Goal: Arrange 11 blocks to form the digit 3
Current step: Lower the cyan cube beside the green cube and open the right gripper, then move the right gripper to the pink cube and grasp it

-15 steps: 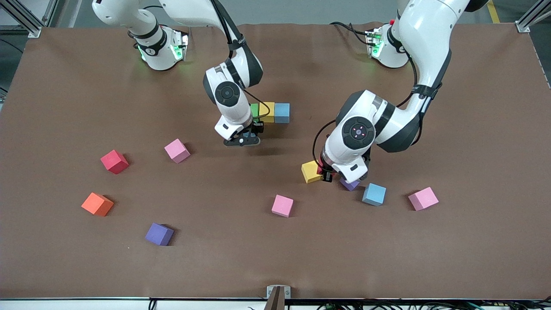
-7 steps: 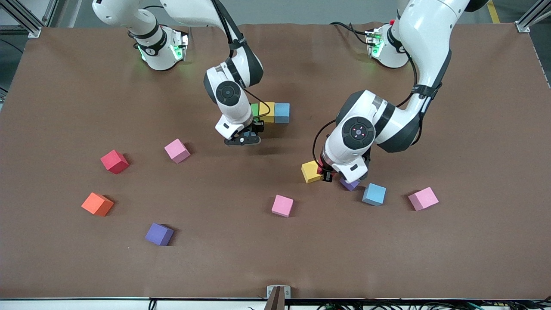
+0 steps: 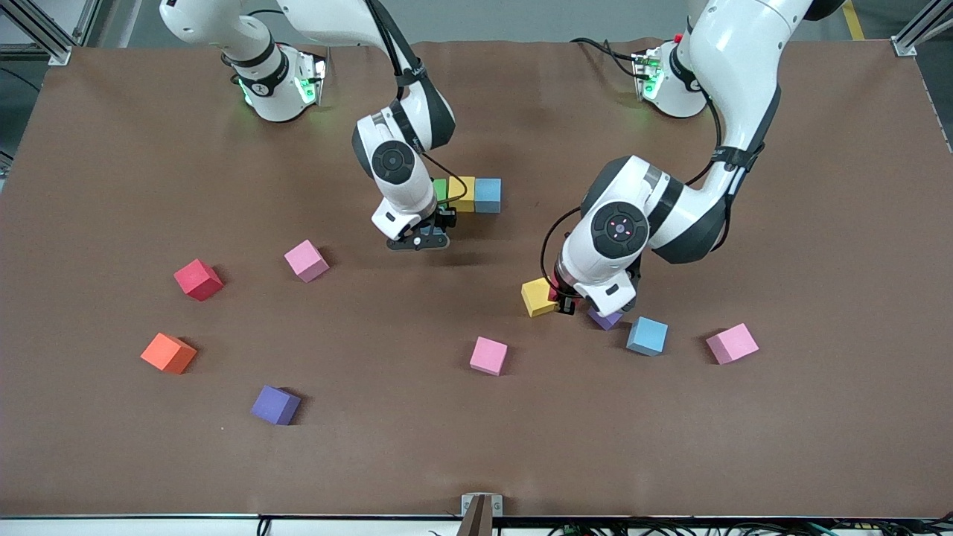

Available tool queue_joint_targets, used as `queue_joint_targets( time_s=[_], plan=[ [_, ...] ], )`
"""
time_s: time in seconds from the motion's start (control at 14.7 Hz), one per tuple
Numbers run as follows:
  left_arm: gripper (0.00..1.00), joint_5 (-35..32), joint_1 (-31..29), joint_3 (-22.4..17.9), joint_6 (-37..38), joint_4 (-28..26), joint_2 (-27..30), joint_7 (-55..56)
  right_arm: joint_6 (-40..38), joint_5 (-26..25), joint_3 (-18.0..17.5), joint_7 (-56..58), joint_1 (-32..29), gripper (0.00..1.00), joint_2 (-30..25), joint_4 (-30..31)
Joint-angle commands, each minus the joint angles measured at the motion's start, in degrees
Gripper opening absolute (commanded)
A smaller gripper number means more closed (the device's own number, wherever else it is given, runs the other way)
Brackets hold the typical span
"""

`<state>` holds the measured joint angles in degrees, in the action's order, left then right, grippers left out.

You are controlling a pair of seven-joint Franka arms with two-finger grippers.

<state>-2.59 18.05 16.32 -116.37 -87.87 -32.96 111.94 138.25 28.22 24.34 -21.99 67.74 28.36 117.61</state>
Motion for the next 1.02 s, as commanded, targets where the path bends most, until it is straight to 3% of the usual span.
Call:
queue_joint_targets(
  time_s=[0.0, 0.07, 0.14, 0.2, 0.27, 0.82, 0.95],
  plan=[
    [0.0, 0.0, -0.1, 0.0, 1.0, -0.3, 0.8, -0.7, 0.7, 1.4, 0.3, -0.5, 1.1, 0.4, -1.8, 2.2],
    [0.0, 0.0, -0.1, 0.0, 1.0, -0.3, 0.8, -0.7, 0.7, 1.5, 0.3, -0.5, 1.1, 0.47, -1.8, 2.2],
    [0.0, 0.0, -0.1, 0.0, 1.0, -0.3, 0.8, -0.7, 0.7, 1.6, 0.3, -0.5, 1.0, 0.63, -1.7, 2.0],
    [0.0, 0.0, -0.1, 0.0, 1.0, -0.3, 0.8, -0.7, 0.6, 2.3, 0.3, -0.6, 0.9, 0.86, -1.7, 2.0],
    [0.0, 0.0, -0.1, 0.0, 1.0, -0.3, 0.8, -0.7, 0.4, 2.7, 0.3, -0.6, 0.9, 1.0, -1.7, 1.9],
    [0.0, 0.0, -0.1, 0.0, 1.0, -0.3, 0.8, -0.7, -3.2, 2.6, 1.1, 0.1, 0.2, 1.0, -2.5, 0.2],
    [0.0, 0.0, -0.1, 0.0, 1.0, -0.3, 0.8, -0.7, -6.0, 2.6, 3.3, 0.2, -0.3, 1.0, -3.1, -1.9]
  ],
)
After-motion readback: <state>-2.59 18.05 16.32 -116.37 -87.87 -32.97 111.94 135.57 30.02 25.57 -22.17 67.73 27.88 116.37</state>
